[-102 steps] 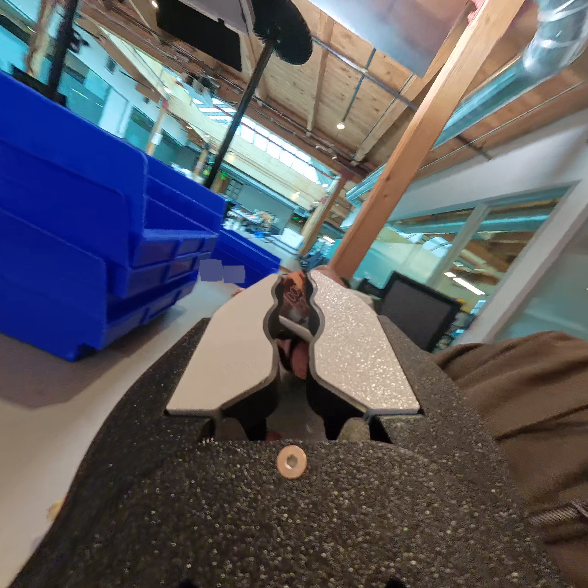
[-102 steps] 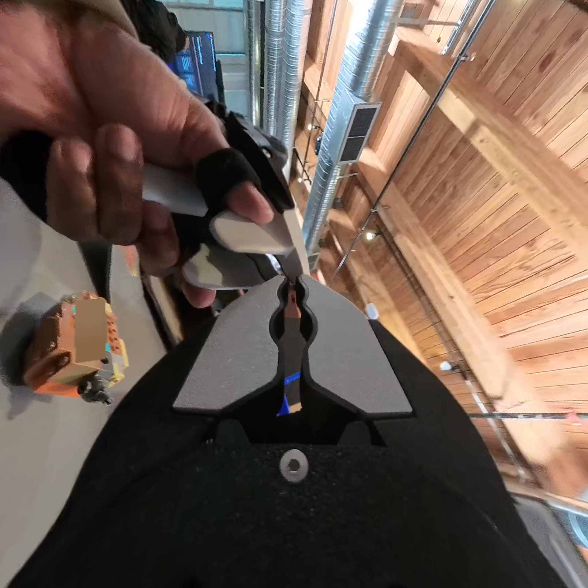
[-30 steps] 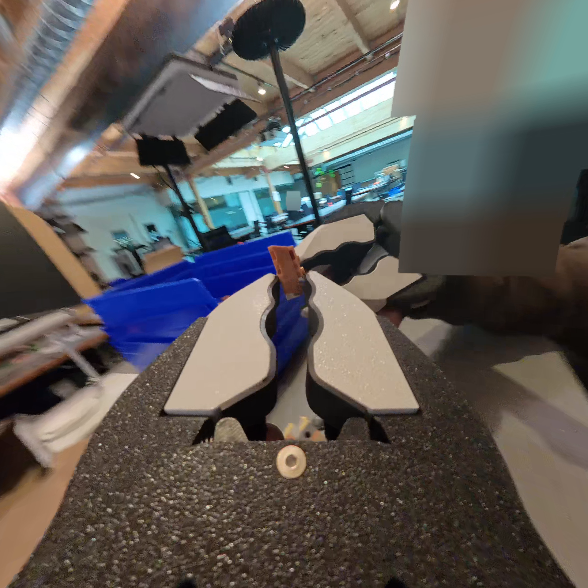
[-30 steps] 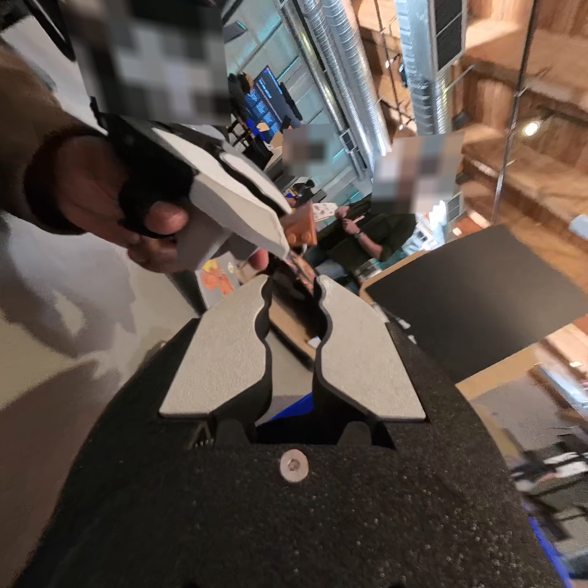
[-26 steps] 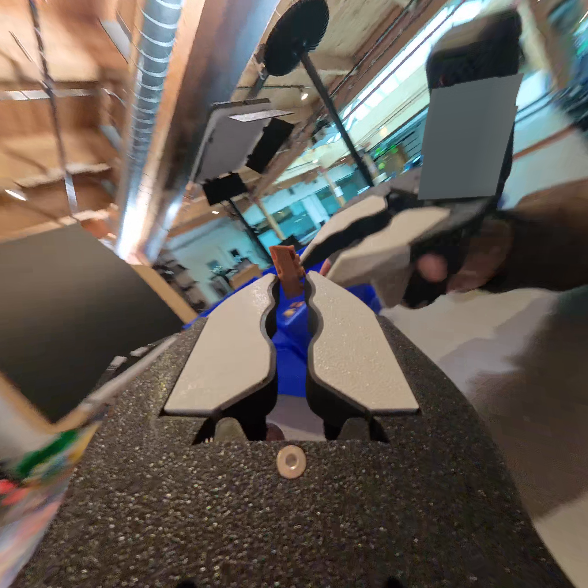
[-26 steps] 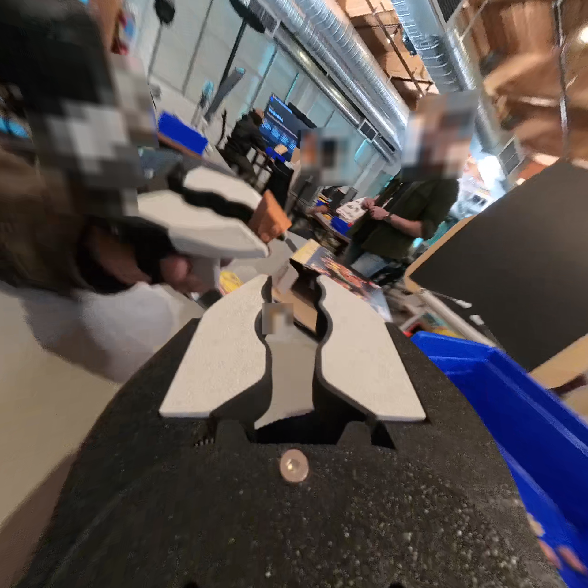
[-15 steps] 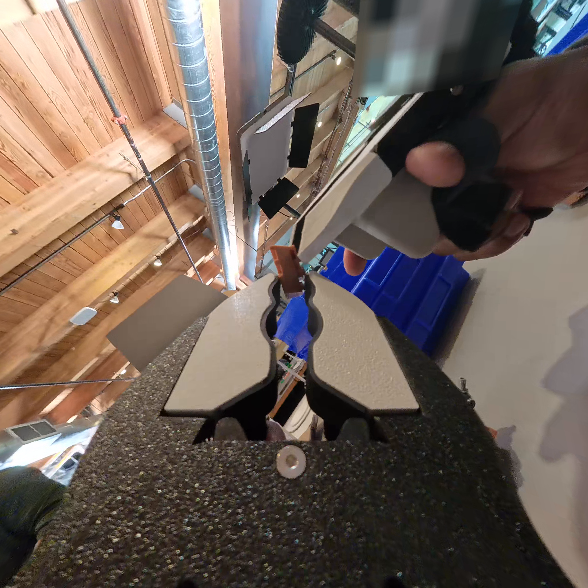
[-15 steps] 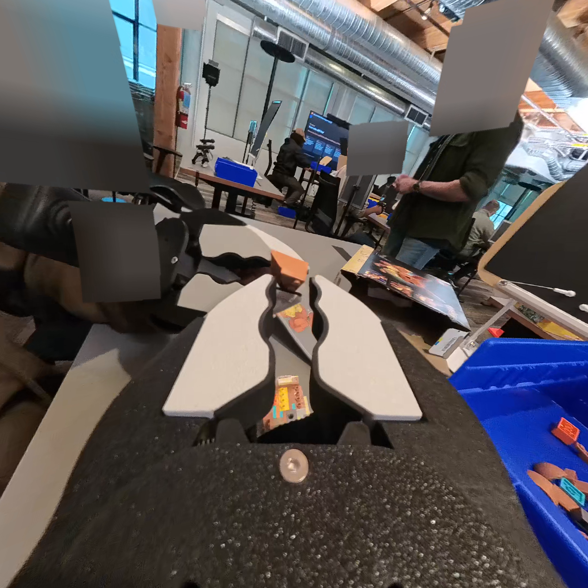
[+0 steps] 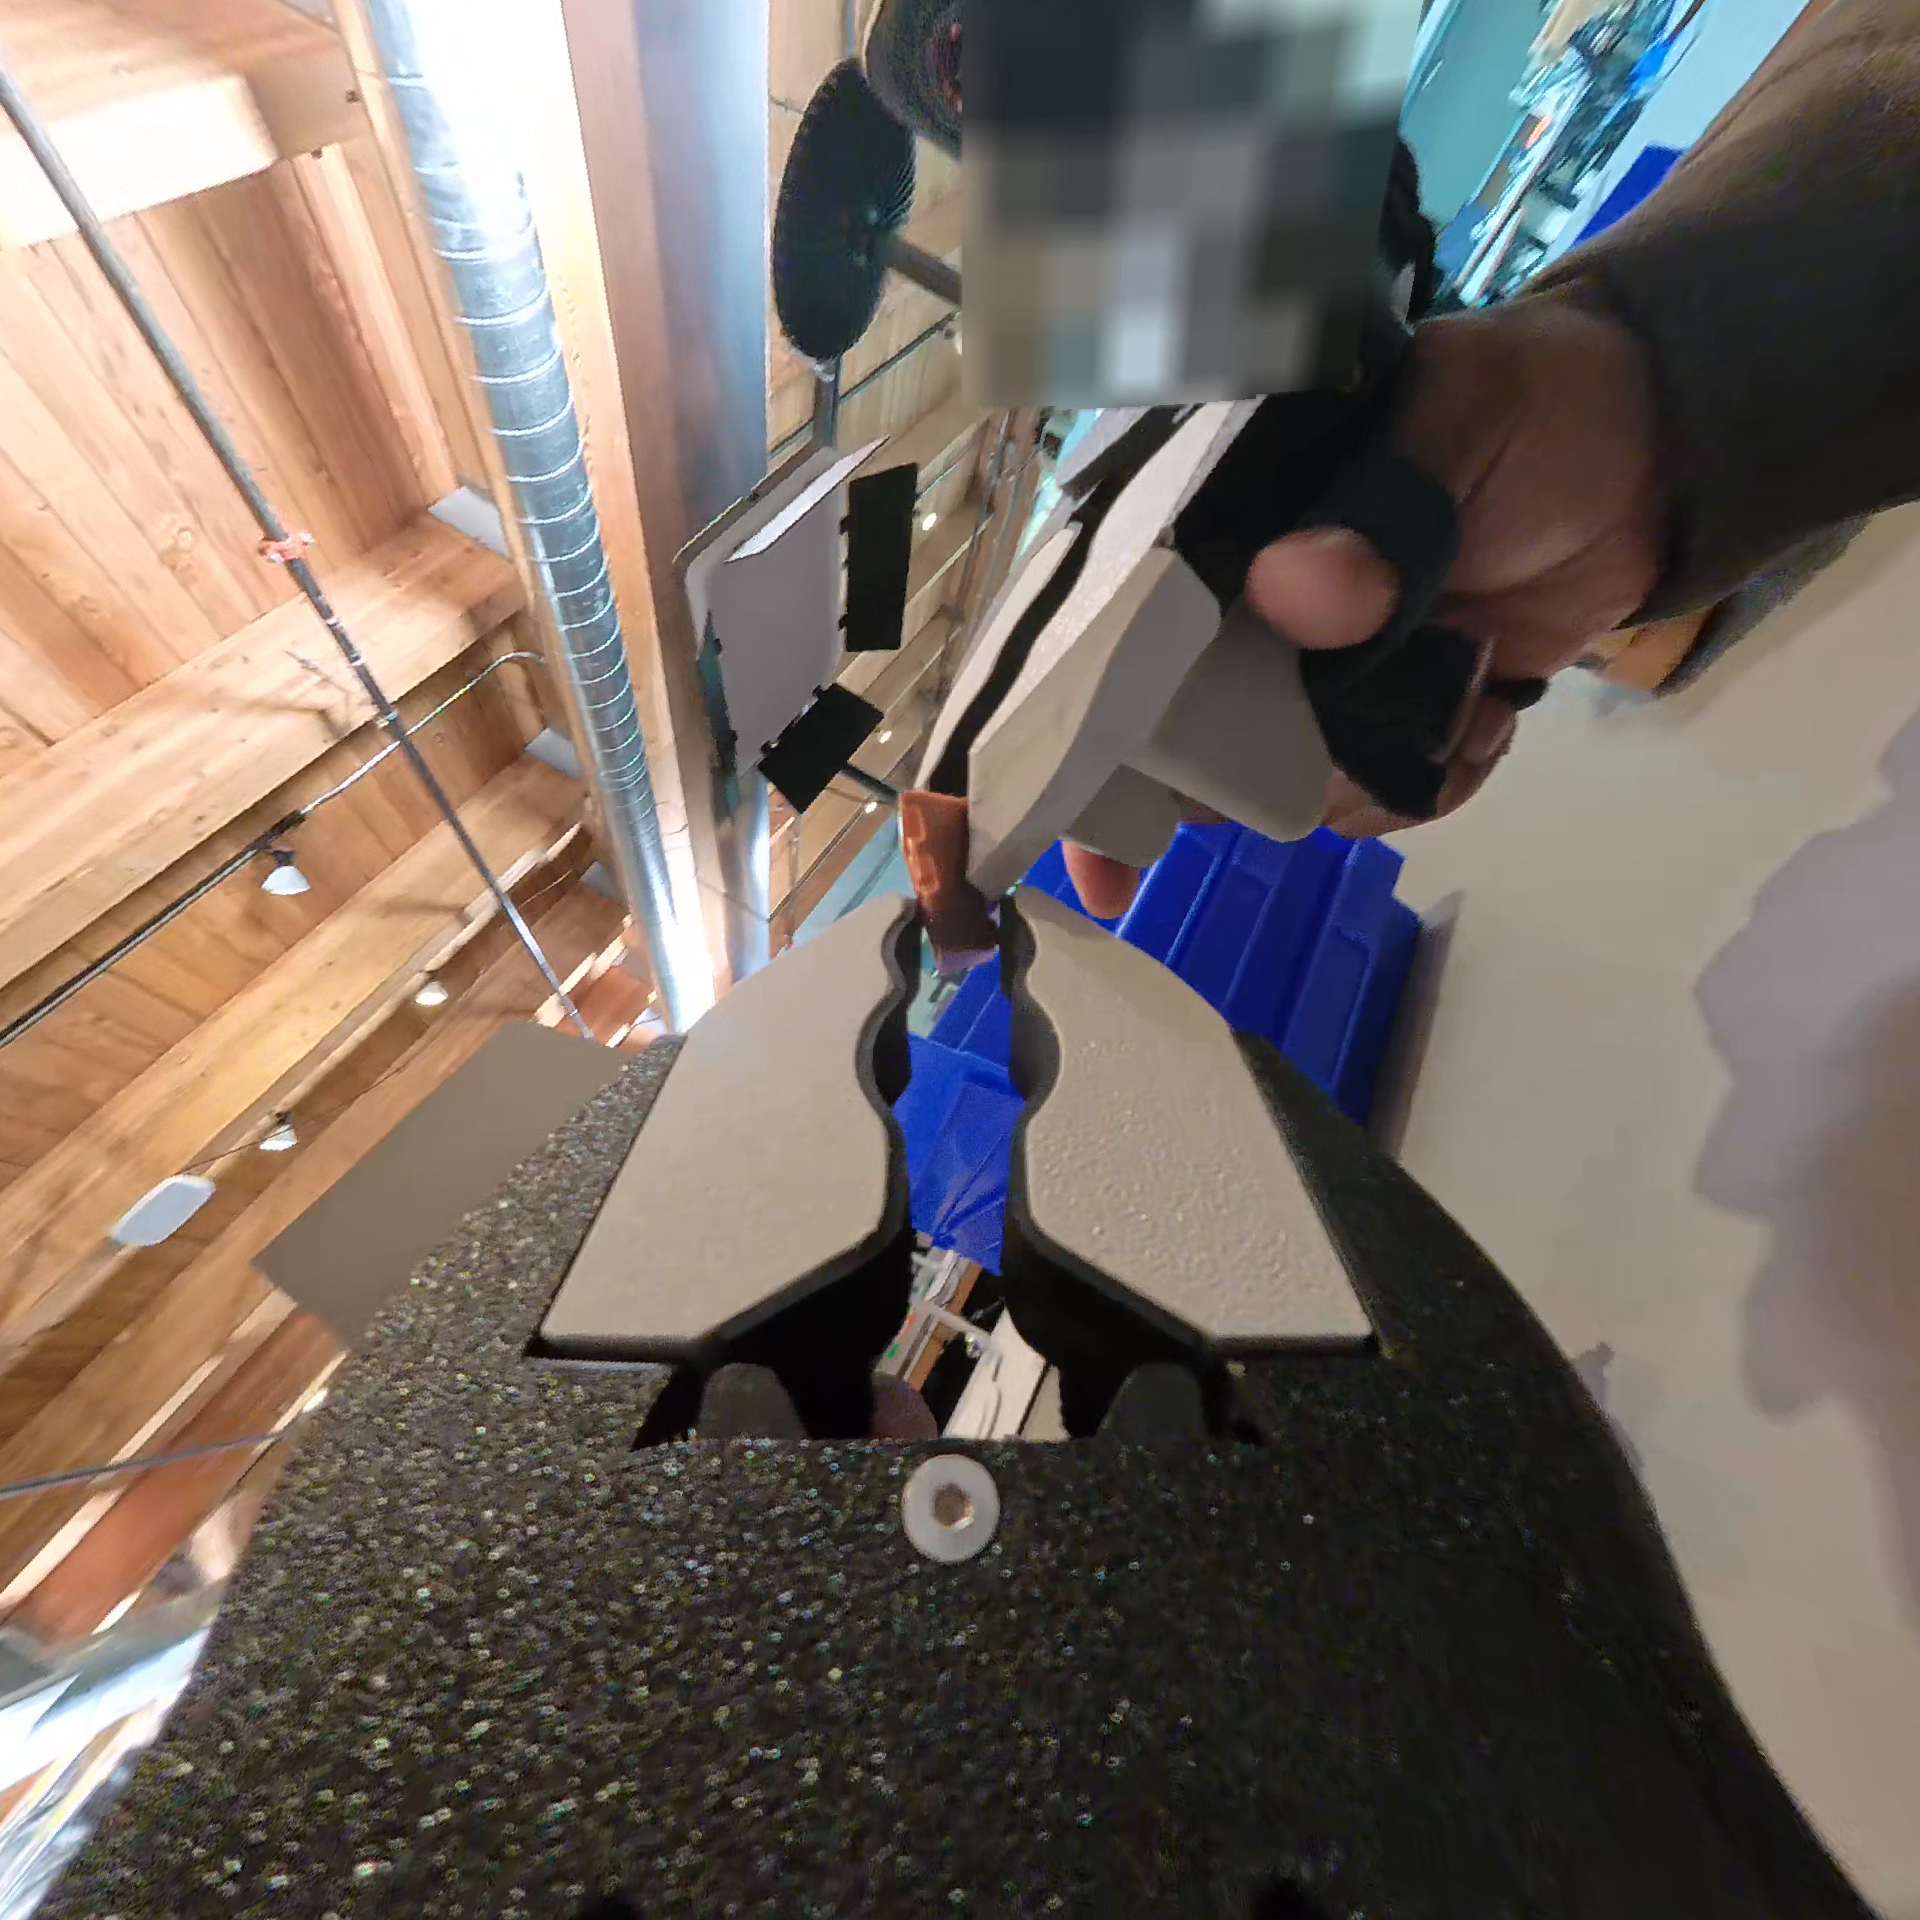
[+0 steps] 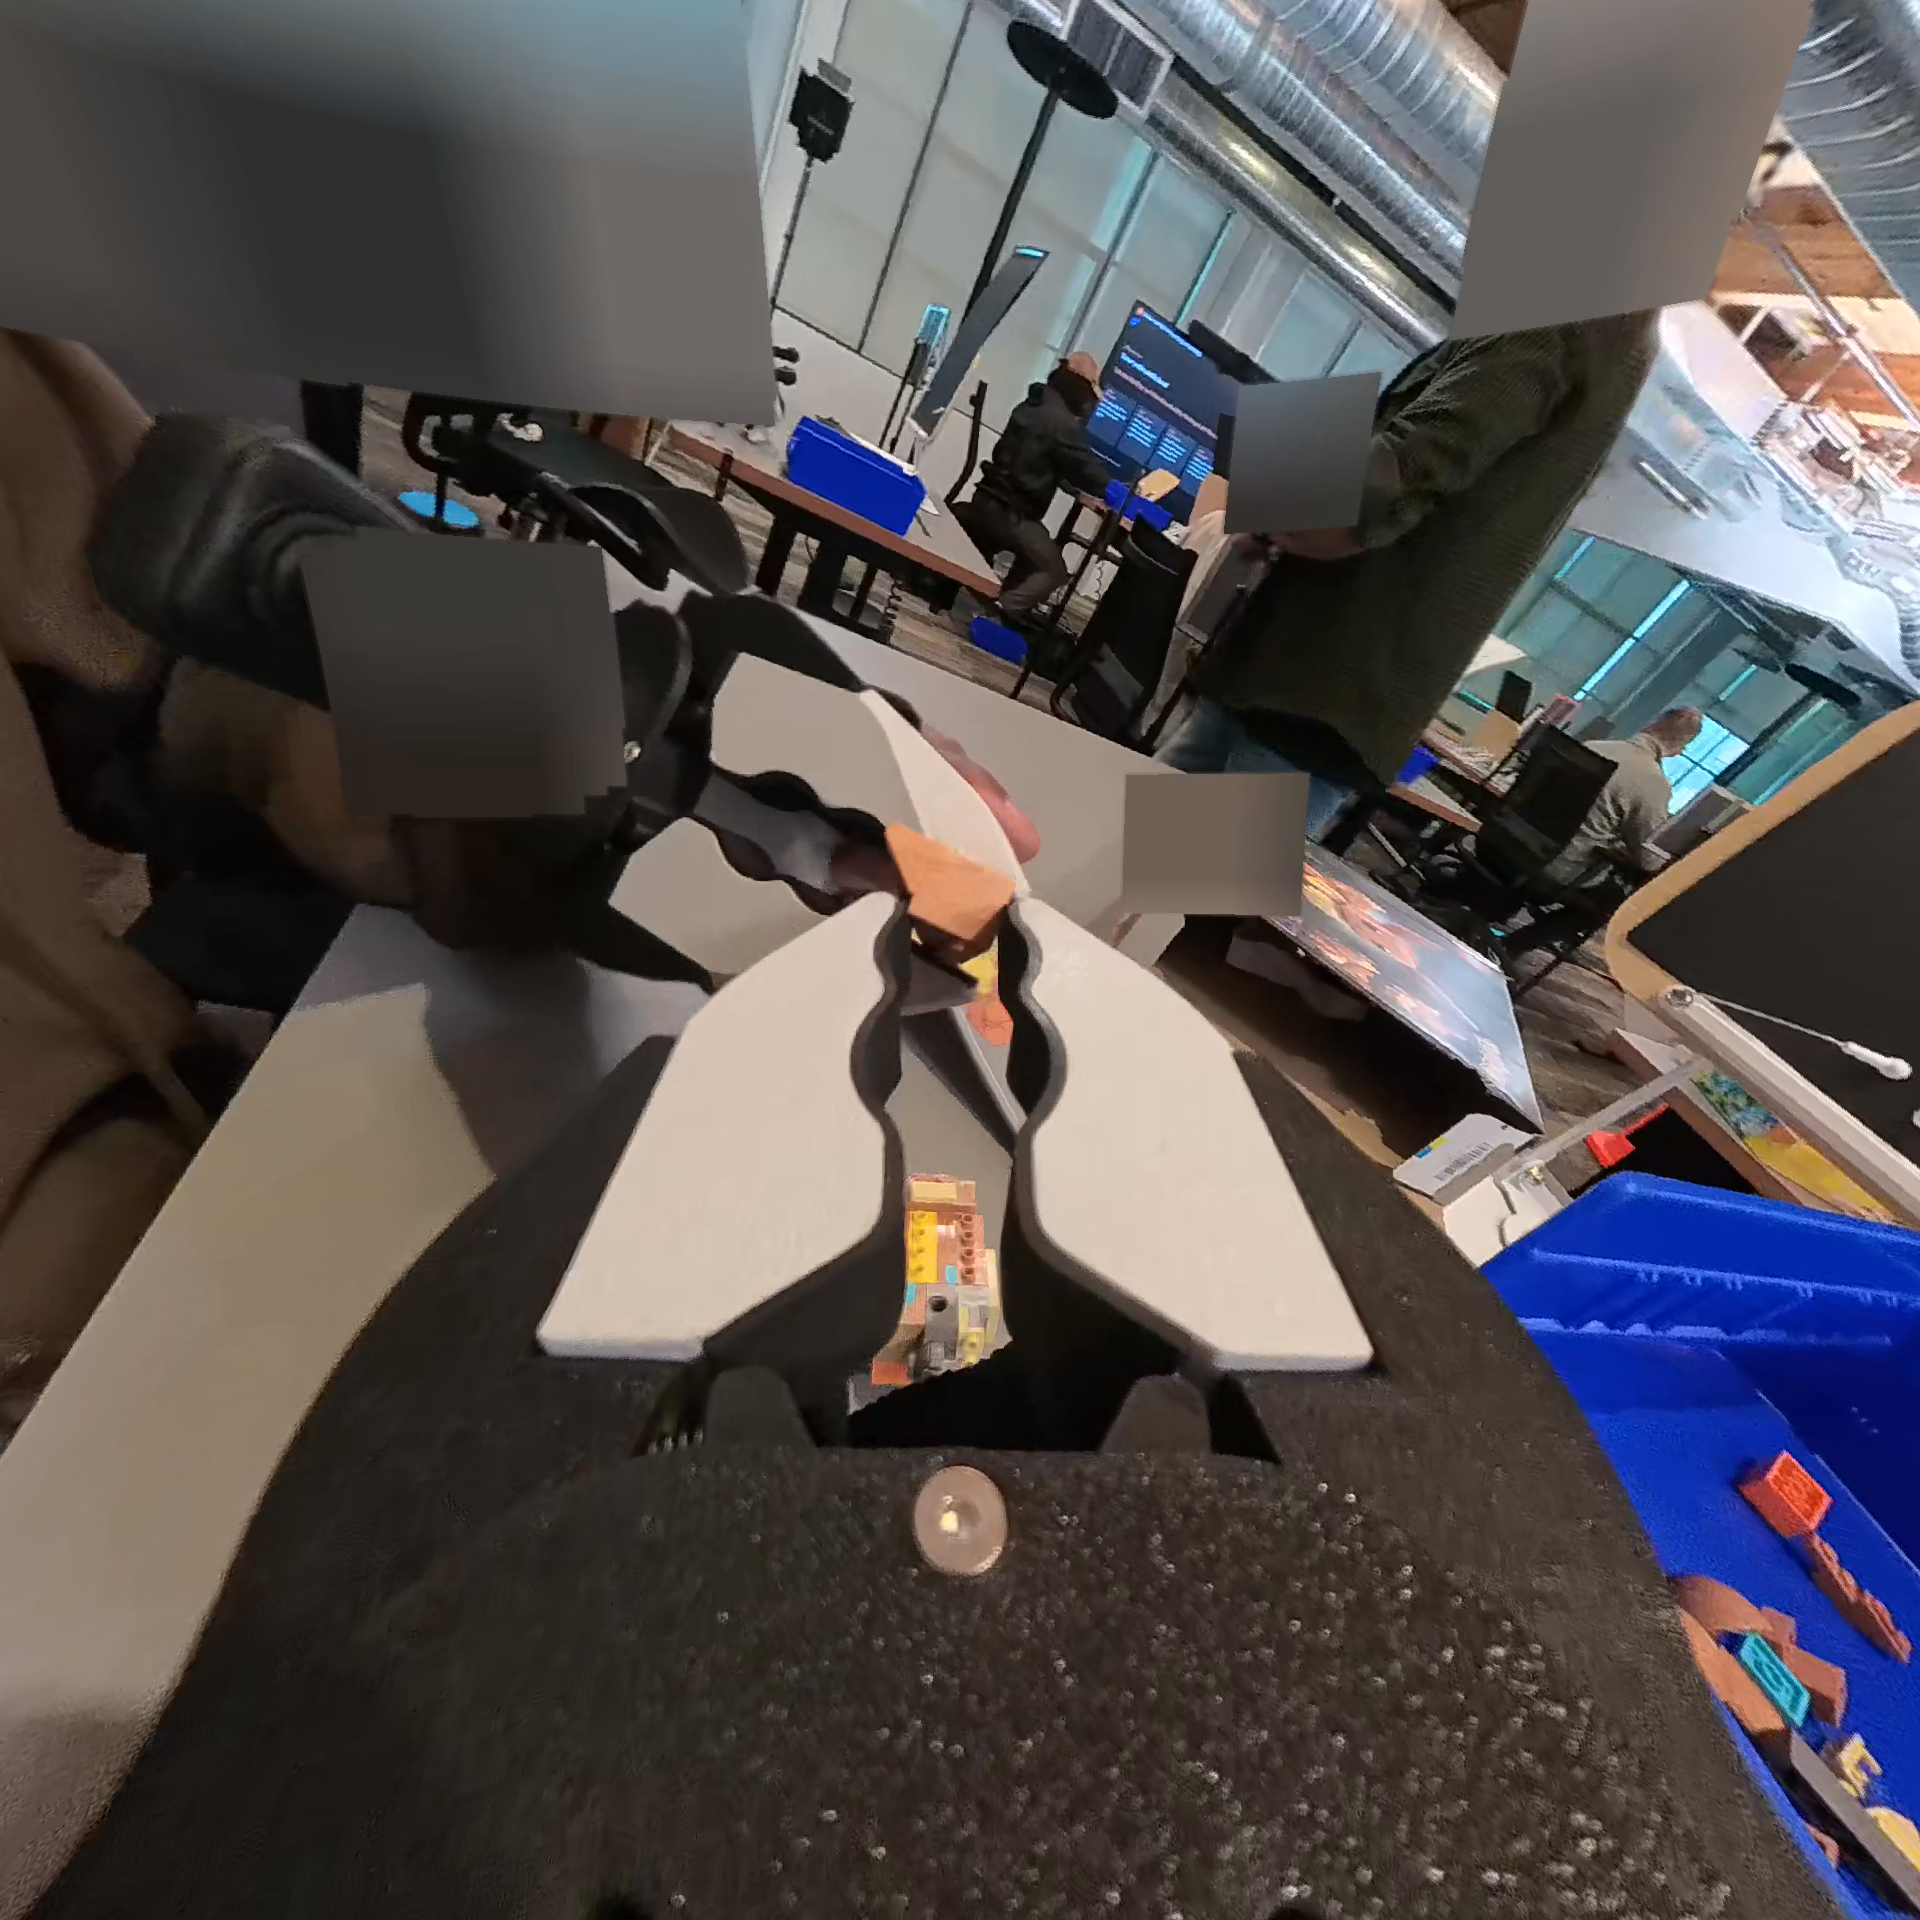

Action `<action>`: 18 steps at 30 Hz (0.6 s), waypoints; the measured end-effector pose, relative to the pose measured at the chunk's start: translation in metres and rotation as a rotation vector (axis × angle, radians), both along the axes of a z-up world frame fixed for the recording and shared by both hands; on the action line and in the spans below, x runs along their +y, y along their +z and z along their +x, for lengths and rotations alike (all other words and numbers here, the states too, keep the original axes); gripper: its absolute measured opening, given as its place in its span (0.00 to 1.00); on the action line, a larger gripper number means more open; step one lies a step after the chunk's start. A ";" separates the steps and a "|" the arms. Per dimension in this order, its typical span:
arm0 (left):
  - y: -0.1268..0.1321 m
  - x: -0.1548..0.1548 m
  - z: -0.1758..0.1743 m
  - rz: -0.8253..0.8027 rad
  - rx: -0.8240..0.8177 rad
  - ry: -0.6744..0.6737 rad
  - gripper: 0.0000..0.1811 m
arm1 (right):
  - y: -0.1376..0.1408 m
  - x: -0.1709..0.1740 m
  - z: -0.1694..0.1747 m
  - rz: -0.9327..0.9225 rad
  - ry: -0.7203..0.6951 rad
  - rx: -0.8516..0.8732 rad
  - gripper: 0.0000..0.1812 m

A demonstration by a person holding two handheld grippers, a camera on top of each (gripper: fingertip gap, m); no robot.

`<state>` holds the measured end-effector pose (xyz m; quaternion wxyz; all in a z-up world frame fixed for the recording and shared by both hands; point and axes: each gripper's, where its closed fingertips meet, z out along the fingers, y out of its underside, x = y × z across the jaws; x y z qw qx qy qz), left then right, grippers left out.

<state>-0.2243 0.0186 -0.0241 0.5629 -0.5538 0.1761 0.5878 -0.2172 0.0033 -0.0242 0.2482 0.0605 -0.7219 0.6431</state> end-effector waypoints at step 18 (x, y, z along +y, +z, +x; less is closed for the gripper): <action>-0.022 0.003 0.014 -0.102 -0.496 -0.371 0.08 | -0.017 0.005 0.009 0.105 0.117 -0.033 0.09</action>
